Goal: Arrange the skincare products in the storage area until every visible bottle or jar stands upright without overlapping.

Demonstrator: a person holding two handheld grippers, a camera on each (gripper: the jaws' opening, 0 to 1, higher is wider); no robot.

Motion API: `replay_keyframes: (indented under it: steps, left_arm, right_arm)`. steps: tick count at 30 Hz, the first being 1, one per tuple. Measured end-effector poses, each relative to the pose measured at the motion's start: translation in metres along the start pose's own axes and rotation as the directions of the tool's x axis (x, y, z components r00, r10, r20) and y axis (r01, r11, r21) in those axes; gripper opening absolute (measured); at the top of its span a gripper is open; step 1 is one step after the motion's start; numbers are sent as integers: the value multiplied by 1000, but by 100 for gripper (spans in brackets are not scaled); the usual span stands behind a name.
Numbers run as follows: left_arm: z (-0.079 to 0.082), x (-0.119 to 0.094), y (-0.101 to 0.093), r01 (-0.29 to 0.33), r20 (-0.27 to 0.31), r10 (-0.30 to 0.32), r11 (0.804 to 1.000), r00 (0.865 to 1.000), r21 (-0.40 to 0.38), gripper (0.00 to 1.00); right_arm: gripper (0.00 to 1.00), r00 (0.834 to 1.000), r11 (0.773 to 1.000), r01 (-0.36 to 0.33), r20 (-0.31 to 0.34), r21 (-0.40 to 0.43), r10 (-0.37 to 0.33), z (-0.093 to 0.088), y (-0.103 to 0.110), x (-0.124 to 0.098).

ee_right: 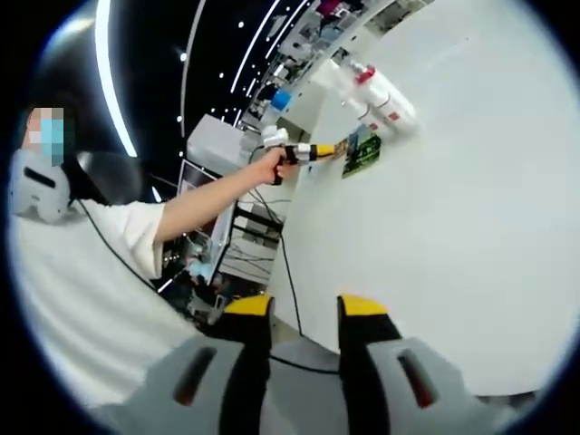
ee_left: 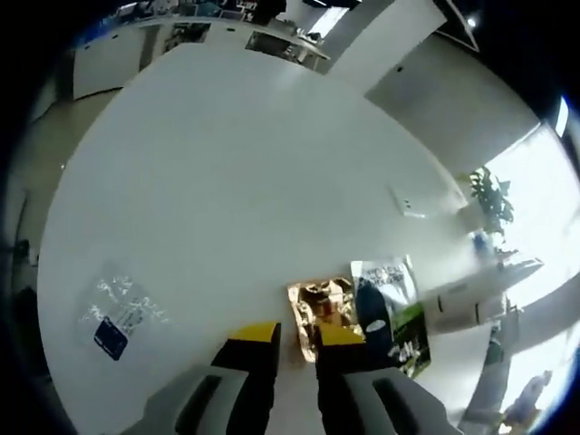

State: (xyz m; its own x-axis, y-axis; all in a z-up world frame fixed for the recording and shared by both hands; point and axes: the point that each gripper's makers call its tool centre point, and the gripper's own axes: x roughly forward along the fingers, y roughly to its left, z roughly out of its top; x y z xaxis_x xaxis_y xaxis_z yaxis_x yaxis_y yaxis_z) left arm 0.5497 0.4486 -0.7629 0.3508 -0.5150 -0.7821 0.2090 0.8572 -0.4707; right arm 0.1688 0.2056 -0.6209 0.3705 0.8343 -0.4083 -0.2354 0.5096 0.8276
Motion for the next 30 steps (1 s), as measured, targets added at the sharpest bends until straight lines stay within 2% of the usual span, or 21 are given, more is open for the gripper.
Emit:
replay_keyframes:
  steps: [1,2,4,6,7,9,11,12,14,15,17,18,19,20,21,24,25,27,30]
  left_arm:
    - [0,-1,1,-4,3,4,1000,1000,4,19]
    - [7,-5,4,-21,33,19,999,999,50,18]
    - [18,-14,8,-53,92,46,995,995,81,18]
    - [33,-25,12,-96,153,74,986,985,140,21]
    - [42,-32,17,-138,192,98,969,976,205,24]
    - [47,-39,31,-206,204,151,938,967,280,37]
    - [47,-47,49,-258,210,195,906,958,336,44]
    - [45,-48,55,-258,204,196,903,959,344,46]
    - [34,-49,69,-232,161,190,925,968,301,52]
    - [28,-50,80,-250,137,219,922,966,294,57]
    - [21,-50,89,-256,121,229,915,966,313,63]
    - [15,-49,91,-241,89,224,918,970,316,64]
    - [9,-50,95,-243,67,234,907,970,345,64]
    - [11,-50,101,-260,75,251,876,965,405,64]
    - [10,-50,101,-251,74,243,867,967,430,63]
    - [7,-46,99,-236,58,236,861,970,451,63]
    - [11,-46,101,-243,68,241,838,968,489,62]
    - [13,-45,101,-240,55,241,859,969,452,61]
    - [12,-46,99,-238,46,245,855,968,460,58]
  right_arm:
    - [29,1000,1000,0,0,0,0,0,0,0]
    - [29,1000,1000,-1,3,4,1,0,0,0]
    - [29,1000,1000,-2,3,10,2,0,0,0]
    - [29,1000,1000,-1,-2,11,1,-1,-2,1]
    - [29,1000,1000,-1,-5,12,1,-1,-2,1]
    - [29,1000,1000,-2,-5,13,2,0,-3,1]
    - [29,1000,1000,-4,-1,15,4,0,-3,1]
    - [29,1000,1000,-6,1,16,6,0,-3,1]
    - [29,1000,1000,-4,-3,22,4,-2,-6,1]
    - [29,1000,1000,-2,-2,26,2,-3,-7,2]
    - [29,1000,999,-3,-2,36,3,-5,-8,3]
    - [29,1000,999,-5,-3,37,5,-5,-8,4]
    - [29,1000,999,-4,-5,34,4,-6,-8,5]
    - [29,1000,999,-3,-6,33,3,-6,-7,5]
    - [29,1000,999,-6,-2,34,6,-5,-7,5]
    - [29,1000,999,-8,-8,34,9,-5,-7,8]
    - [29,1000,999,-7,-10,34,8,-5,-7,8]
    - [29,1000,999,-8,-10,34,9,-5,-7,7]
    - [29,1000,999,-2,1,39,2,-3,-8,5]
